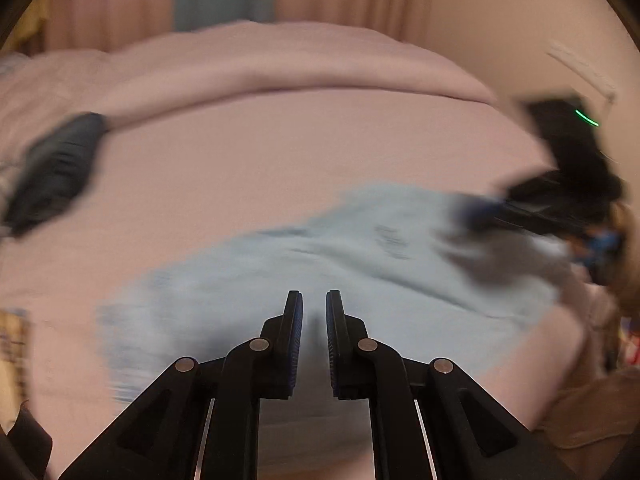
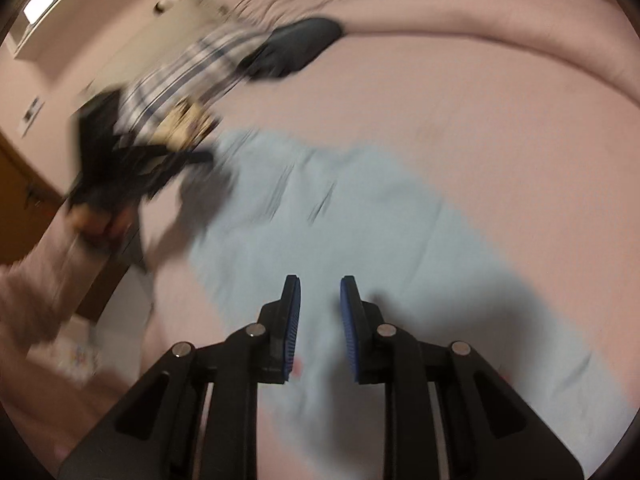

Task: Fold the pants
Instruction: 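Lift and flip the pants over with both grippers, laying them flat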

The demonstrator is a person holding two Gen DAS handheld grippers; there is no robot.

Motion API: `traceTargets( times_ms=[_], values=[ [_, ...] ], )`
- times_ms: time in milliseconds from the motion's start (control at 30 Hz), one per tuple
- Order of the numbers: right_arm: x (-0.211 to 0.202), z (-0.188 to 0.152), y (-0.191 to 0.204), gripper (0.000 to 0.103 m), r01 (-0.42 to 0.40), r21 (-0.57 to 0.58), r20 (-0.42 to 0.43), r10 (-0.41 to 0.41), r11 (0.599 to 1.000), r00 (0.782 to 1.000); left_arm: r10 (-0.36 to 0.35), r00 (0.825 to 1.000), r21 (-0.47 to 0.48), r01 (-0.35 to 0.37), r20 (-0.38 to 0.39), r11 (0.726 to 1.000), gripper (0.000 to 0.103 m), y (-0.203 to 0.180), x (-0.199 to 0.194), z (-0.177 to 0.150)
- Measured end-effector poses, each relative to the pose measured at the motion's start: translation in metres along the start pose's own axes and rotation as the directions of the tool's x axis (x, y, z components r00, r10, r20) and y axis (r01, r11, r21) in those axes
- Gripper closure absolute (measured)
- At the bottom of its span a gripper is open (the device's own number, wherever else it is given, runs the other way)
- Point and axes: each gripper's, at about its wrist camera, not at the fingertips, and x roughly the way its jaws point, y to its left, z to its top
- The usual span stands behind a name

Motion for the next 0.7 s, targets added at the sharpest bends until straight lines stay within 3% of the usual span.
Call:
traceTargets(
  times_ms=[67, 133, 200, 300, 400, 500, 600, 667, 700],
  values=[
    [0.023, 0.021, -0.002, 0.081, 0.034, 0.012, 0.006, -0.034, 0.999, 0.999, 0.005, 0.998, 0.086, 0.0, -0.061, 0.996, 0.095, -0.025, 0.02, -0.013],
    [0.052, 0.034, 0.0, 0.085, 0.141, -0.03, -0.027, -0.141, 0.99, 0.99, 0.025, 0.985, 0.078, -0.012, -0.173, 0.997, 0.096, -0.029, 0.043, -0.037],
    [0.083, 0.039, -0.017, 0.093, 0.23, -0.036, -0.115, -0.232, 0.973, 0.966, -0.016, 0.993, 0.03, 0.02, -0.115, 0.999, 0.096, -0.021, 0.033, -0.057],
    [0.075, 0.043, -0.038, 0.103, 0.161, 0.07, -0.096, -0.154, 0.984, 0.983, -0.069, 0.987, -0.06, 0.061, -0.143, 0.996, 0.096, -0.001, 0.017, -0.07],
    [0.056, 0.045, -0.054, 0.087, 0.066, 0.195, -0.078, -0.052, 0.979, 0.996, -0.112, 0.982, -0.128, 0.093, -0.153, 0.987, 0.095, 0.014, 0.003, -0.069],
    [0.032, 0.045, -0.042, 0.079, -0.003, 0.191, -0.002, 0.004, 0.981, 1.0, -0.143, 0.987, -0.164, 0.129, -0.072, 0.978, 0.095, 0.018, -0.014, -0.052],
    [0.029, 0.06, -0.053, 0.064, -0.061, 0.241, 0.058, 0.048, 0.969, 0.997, -0.214, 0.975, -0.181, 0.222, 0.066, 0.958, 0.093, 0.01, -0.021, -0.023],
    [0.04, 0.058, -0.047, 0.062, -0.083, 0.263, 0.051, 0.073, 0.961, 0.996, -0.196, 0.976, -0.166, 0.21, 0.095, 0.964, 0.084, 0.006, -0.005, -0.004],
    [0.051, 0.065, -0.051, 0.062, -0.094, 0.282, 0.037, 0.087, 0.955, 0.996, -0.186, 0.979, -0.169, 0.199, 0.088, 0.965, 0.084, 0.004, 0.007, 0.003]
  ],
)
